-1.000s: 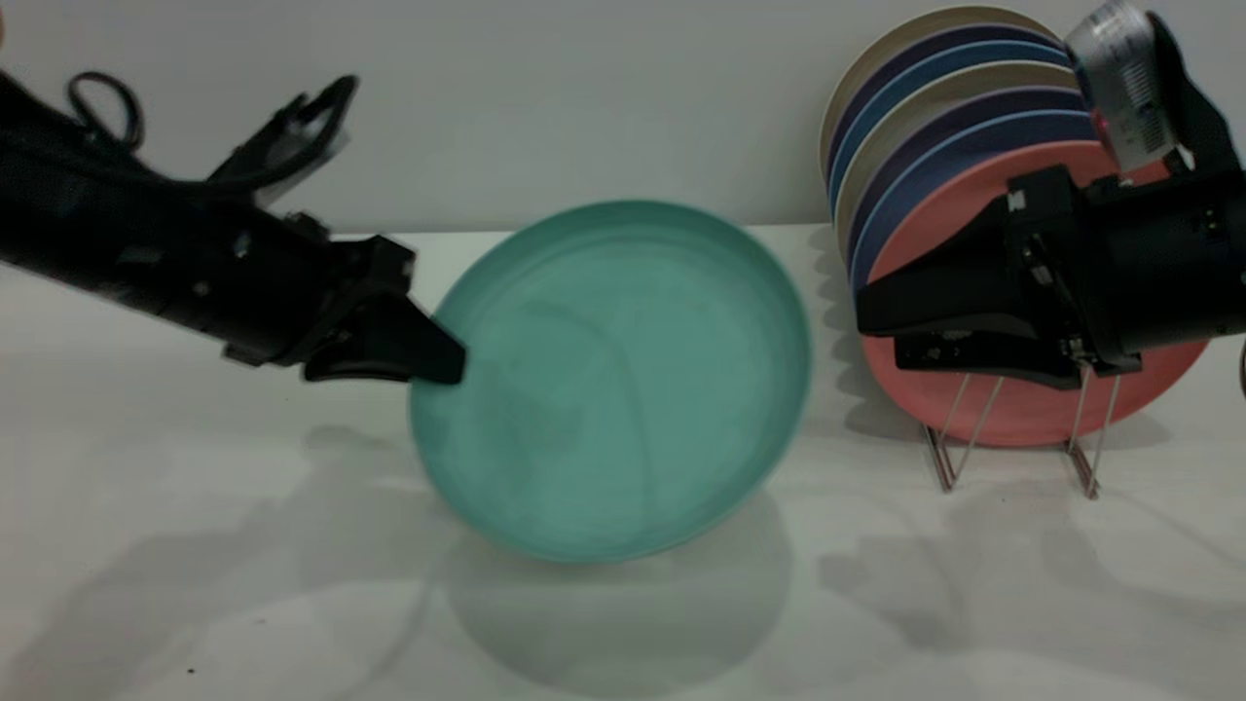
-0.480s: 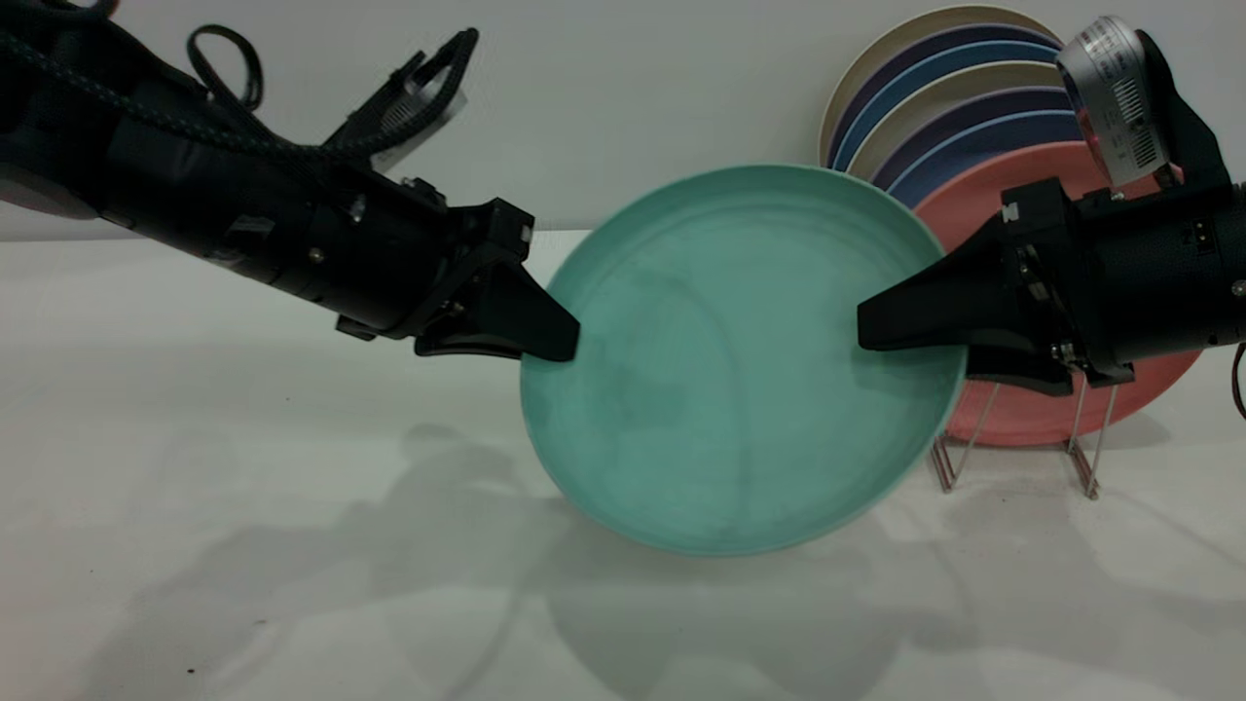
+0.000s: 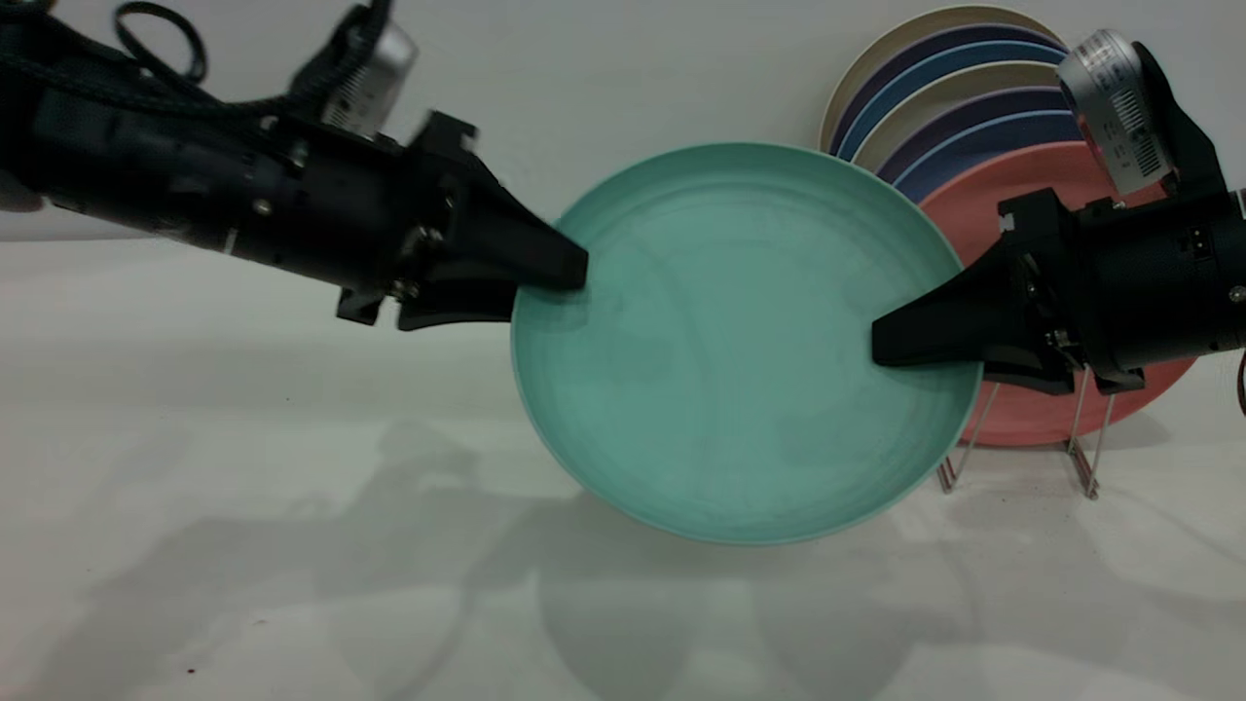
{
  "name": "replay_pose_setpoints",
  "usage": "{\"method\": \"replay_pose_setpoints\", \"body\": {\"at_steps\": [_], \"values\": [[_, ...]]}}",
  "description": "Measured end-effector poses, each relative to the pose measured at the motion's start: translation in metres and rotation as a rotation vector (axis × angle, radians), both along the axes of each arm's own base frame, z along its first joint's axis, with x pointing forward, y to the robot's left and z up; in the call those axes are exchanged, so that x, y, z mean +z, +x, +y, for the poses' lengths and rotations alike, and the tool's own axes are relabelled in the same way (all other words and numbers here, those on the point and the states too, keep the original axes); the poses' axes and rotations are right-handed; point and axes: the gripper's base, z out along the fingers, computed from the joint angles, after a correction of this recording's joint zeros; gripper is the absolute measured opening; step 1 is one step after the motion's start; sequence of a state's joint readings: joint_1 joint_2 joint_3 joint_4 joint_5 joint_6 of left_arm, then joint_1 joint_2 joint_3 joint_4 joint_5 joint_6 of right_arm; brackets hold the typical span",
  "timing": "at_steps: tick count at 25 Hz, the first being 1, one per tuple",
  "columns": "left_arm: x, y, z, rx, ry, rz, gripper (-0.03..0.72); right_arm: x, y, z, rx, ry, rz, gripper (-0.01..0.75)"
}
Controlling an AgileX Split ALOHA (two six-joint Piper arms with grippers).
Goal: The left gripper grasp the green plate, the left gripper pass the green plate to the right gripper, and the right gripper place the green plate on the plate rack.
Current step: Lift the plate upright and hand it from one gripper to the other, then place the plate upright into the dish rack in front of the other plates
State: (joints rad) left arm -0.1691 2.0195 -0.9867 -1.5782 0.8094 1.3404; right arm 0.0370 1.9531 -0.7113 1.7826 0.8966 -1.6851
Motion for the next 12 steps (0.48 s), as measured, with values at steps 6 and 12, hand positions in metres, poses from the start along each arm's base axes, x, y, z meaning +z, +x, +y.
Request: {"method": "replay_pose_setpoints", "body": {"at_steps": [6,12], "values": [[0.001,-0.004,0.04,-0.066,0.057,0.09,0.713,0.0,-0.002,-0.001,0.106,-0.069,-0.115,0.06],[0.006,-0.003,0.086,-0.112,0.392,0.238,0.623,0.018,-0.005,-0.017,0.311,-0.357,-0.296,0.06]]}}
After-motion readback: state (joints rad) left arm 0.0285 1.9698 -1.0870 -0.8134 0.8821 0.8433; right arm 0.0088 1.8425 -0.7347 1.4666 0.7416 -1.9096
